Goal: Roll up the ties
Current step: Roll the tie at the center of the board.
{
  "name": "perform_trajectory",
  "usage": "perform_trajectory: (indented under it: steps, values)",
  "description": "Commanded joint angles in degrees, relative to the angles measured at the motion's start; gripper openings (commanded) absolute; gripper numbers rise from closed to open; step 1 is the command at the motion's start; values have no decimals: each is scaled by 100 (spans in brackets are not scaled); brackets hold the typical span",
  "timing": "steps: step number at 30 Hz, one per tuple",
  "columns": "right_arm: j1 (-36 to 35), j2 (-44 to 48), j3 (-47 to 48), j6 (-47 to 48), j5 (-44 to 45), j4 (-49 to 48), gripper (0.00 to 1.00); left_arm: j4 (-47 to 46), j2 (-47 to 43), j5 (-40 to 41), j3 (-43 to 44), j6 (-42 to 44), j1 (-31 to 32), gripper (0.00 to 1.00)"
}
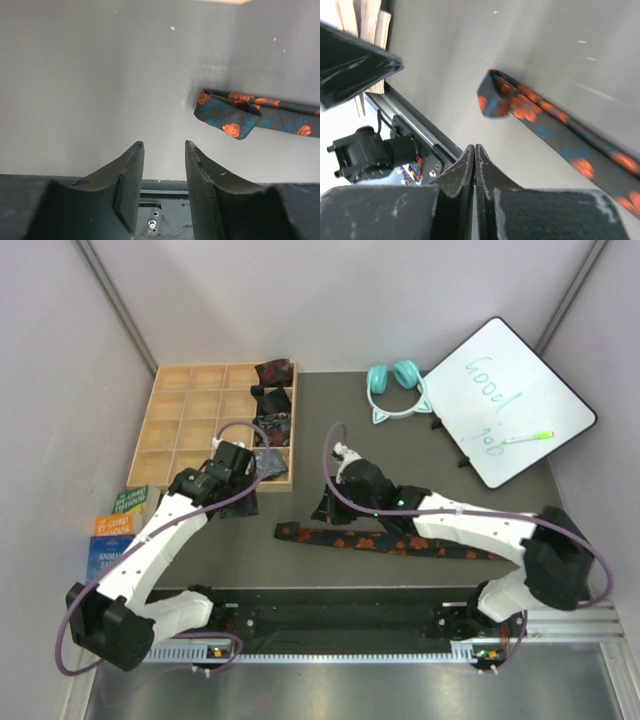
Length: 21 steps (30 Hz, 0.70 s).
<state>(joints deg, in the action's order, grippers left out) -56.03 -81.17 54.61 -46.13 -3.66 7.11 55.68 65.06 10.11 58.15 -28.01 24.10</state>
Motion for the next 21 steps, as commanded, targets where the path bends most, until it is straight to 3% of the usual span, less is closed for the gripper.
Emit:
perform_trajectory:
  steps: [1,8,21]
  values:
    - [-75,-1082,769,-151,-810,-307,0,-356,-344,193,-41,6,-177,42]
    - [-101,-2104,1868,-265,-1304,-140,0,-725,-643,114,-260,15,-283,41]
    - [-101,-2597,2001,-309,-1286,-52,0,-848,-837,-26,-374,-3,-292,41]
